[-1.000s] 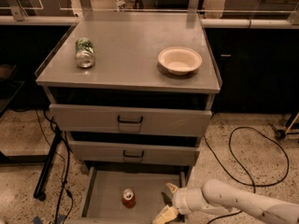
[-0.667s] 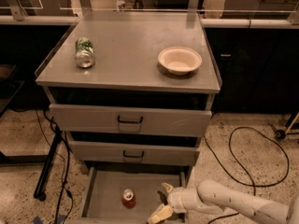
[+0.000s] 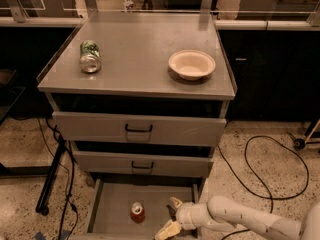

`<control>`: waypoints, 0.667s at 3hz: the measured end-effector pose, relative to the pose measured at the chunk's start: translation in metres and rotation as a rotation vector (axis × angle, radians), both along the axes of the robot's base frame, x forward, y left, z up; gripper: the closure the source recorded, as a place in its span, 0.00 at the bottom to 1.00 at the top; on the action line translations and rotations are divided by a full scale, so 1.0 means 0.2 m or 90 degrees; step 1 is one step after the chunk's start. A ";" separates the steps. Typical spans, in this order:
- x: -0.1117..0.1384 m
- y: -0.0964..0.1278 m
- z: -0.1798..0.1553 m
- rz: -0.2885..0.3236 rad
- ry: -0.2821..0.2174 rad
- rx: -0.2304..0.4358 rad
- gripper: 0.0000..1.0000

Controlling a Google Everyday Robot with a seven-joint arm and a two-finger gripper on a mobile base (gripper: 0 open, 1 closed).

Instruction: Pick coke can from bottom drawer and place on counter

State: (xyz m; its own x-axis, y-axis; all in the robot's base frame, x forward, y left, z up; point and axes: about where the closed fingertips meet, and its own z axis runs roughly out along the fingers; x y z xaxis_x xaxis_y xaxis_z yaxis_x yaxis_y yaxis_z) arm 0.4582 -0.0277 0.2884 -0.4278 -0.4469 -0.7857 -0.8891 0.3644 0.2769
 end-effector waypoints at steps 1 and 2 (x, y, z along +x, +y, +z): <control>0.22 0.15 -0.17 -0.009 -0.045 0.010 0.00; 0.22 0.15 -0.17 -0.009 -0.045 0.010 0.00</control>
Offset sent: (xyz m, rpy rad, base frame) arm 0.0763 0.0421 -0.0468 0.0161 -0.1231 -0.0193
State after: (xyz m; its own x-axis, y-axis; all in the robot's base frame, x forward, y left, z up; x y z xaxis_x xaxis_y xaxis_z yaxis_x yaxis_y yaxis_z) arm 0.5031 0.0025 0.2544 -0.3771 -0.4278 -0.8214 -0.9014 0.3733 0.2193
